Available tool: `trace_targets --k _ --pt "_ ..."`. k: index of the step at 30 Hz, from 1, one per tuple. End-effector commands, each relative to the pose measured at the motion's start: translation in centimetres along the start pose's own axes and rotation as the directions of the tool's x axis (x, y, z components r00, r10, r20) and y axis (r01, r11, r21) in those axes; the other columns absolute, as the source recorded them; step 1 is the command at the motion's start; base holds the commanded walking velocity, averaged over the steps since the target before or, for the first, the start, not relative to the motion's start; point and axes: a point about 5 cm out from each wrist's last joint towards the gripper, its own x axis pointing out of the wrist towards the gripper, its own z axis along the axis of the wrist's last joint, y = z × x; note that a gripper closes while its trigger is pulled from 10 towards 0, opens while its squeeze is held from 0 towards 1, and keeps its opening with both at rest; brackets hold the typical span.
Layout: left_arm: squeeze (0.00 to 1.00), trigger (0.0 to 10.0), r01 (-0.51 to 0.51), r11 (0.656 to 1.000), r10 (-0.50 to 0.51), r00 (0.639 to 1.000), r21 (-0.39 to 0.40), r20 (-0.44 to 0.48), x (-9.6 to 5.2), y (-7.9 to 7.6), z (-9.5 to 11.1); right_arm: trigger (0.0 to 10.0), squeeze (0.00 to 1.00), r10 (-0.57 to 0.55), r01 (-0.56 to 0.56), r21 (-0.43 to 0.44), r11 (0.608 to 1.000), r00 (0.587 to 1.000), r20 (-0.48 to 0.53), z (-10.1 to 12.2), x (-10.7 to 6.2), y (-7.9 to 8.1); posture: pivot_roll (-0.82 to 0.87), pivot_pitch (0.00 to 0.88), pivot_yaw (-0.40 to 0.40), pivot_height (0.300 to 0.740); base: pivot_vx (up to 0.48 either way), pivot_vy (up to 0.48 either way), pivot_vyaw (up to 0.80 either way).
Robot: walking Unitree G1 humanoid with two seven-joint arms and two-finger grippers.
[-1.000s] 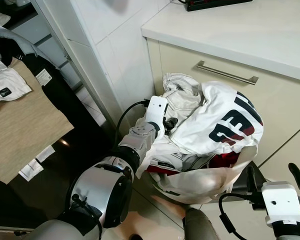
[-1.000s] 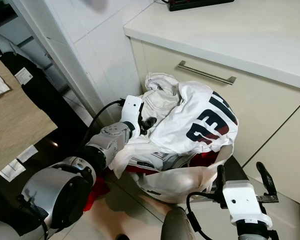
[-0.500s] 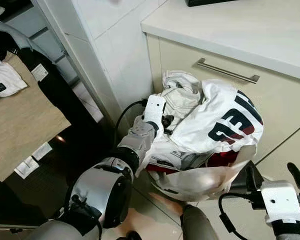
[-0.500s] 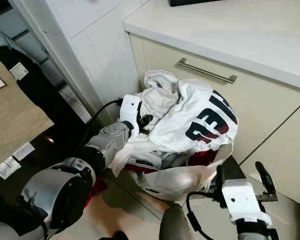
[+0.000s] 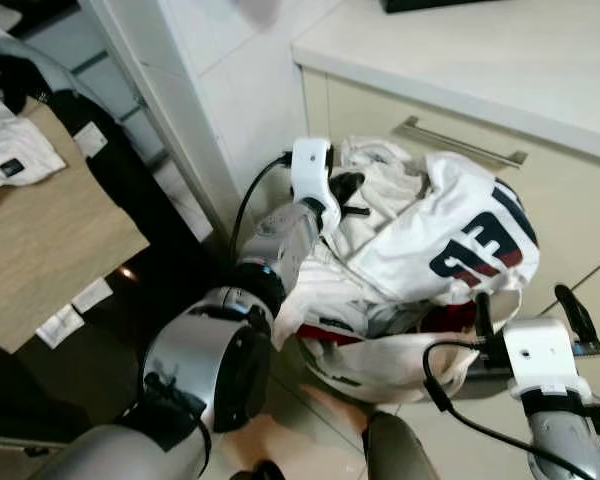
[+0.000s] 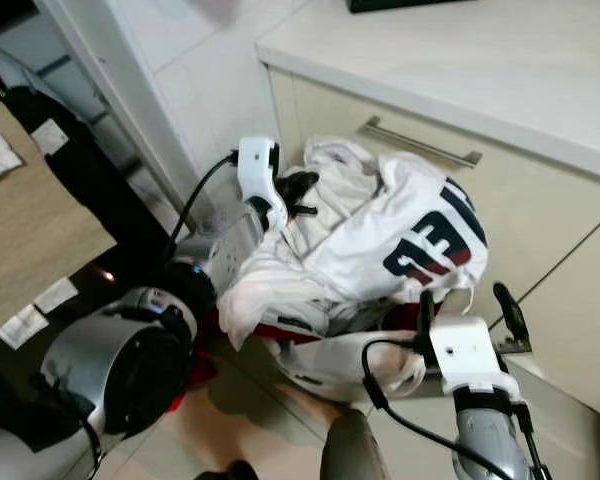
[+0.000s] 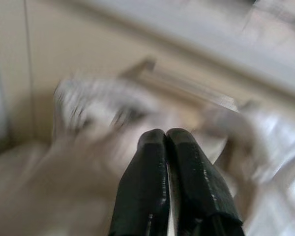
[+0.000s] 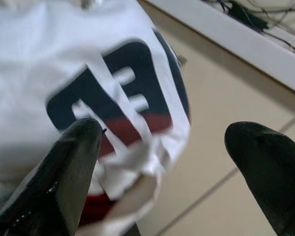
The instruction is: Clothes washing
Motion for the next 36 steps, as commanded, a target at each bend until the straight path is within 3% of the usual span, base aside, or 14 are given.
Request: trace_targets --k 1,2,5,8,9,10,11,13,14,15,20,26,36 --pt "0.0 0.0 0.078 0.997 -0.077 0.996 -0.01 0.051 0.6 -1.5 1.3 10.0 1.0 0.005 -0.004 0.011 1.0 1.0 -0.007 -0.3 0.4 0.4 -0.35 0.087 0.18 0.74 0.0 0.0 0.0" --pt "0.0 0.0 0.126 0.992 -0.126 0.987 0.0 0.102 0.8 -2.0 3.0 10.0 1.0 -0.005 0.005 0.019 1.0 1.0 0.007 -0.2 1.4 0.6 -0.33 0.065 0.181 0.74 0.0 0.0 0.0" --pt "0.0 0.0 0.165 0.986 -0.165 0.976 0.012 0.143 0.9 -2.4 4.5 10.0 1.0 -0.011 0.01 0.026 1.0 1.0 0.017 -0.2 2.4 0.9 -0.3 0.043 0.183 0.74 0.0 0.0 0.0" --pt "0.0 0.0 0.205 0.974 -0.218 0.963 0.092 0.157 1.0 -3.0 5.8 10.0 1.0 -0.015 0.014 0.03 0.999 0.999 0.028 -0.2 3.2 1.1 -0.29 0.035 0.184 0.74 0.0 0.0 0.0" --pt "0.0 0.0 0.205 0.966 -0.225 0.967 0.158 0.122 0.9 -3.0 5.4 10.0 1.0 -0.016 0.015 0.033 0.999 0.999 0.028 -0.2 3.6 1.3 -0.28 0.021 0.19 0.74 0.0 0.0 0.0" --pt "0.0 0.0 0.205 0.966 -0.225 0.967 0.158 0.122 0.9 -3.0 5.4 10.0 1.0 -0.016 0.015 0.033 0.999 0.999 0.028 -0.2 3.6 1.3 -0.28 0.021 0.19 0.74 0.0 0.0 0.0" --pt "0.0 0.0 0.127 0.958 -0.145 0.988 0.257 0.048 0.8 -1.9 4.3 10.0 1.0 -0.019 0.017 0.045 0.999 0.999 0.031 -0.2 3.9 1.5 -0.28 0.013 0.195 0.74 0.0 0.0 0.0" --pt "0.0 0.0 0.099 0.952 -0.11 0.994 0.29 0.023 0.7 -1.4 3.7 10.0 1.0 -0.018 0.016 0.051 0.999 0.999 0.035 -0.1 4.0 1.5 -0.28 0.013 0.195 0.74 0.0 0.0 0.0" --pt "0.0 10.0 0.068 0.949 -0.075 0.997 0.309 0.01 0.5 -0.7 3.2 10.0 1.0 -0.016 0.014 0.05 0.999 0.999 0.04 -0.1 4.0 1.6 -0.28 0.01 0.195 0.74 0.0 0.0 0.0" --pt "1.0 10.0 0.032 0.931 -0.029 0.999 0.363 -0.013 0.0 0.4 2.5 10.0 1.0 -0.013 0.011 0.051 0.999 0.999 0.042 -0.2 3.8 1.8 -0.29 0.005 0.194 0.74 0.0 0.0 0.0" --pt "1.0 10.0 -0.046 0.9 0.086 0.994 0.433 -0.073 -0.9 2.6 1.1 10.0 1.0 -0.004 0.001 0.07 0.998 0.999 0.047 -0.2 2.6 2.0 -0.3 0.002 0.196 0.74 0.0 0.0 0.0" --pt "1.0 10.0 -0.096 0.874 0.176 0.976 0.476 -0.125 -1.4 3.6 -0.4 10.0 1.0 -0.001 -0.001 0.078 0.997 1.0 0.028 -0.6 1.5 2.1 -0.37 0.014 0.214 0.74 0.0 0.0 0.0" --pt "1.0 10.0 -0.091 0.898 0.171 0.974 0.43 -0.151 -1.1 2.3 -2.0 10.0 1.0 0.012 -0.013 0.069 0.998 1.0 0.006 -0.8 0.7 2.0 -0.39 0.017 0.216 0.74 0.0 0.0 -0.54"
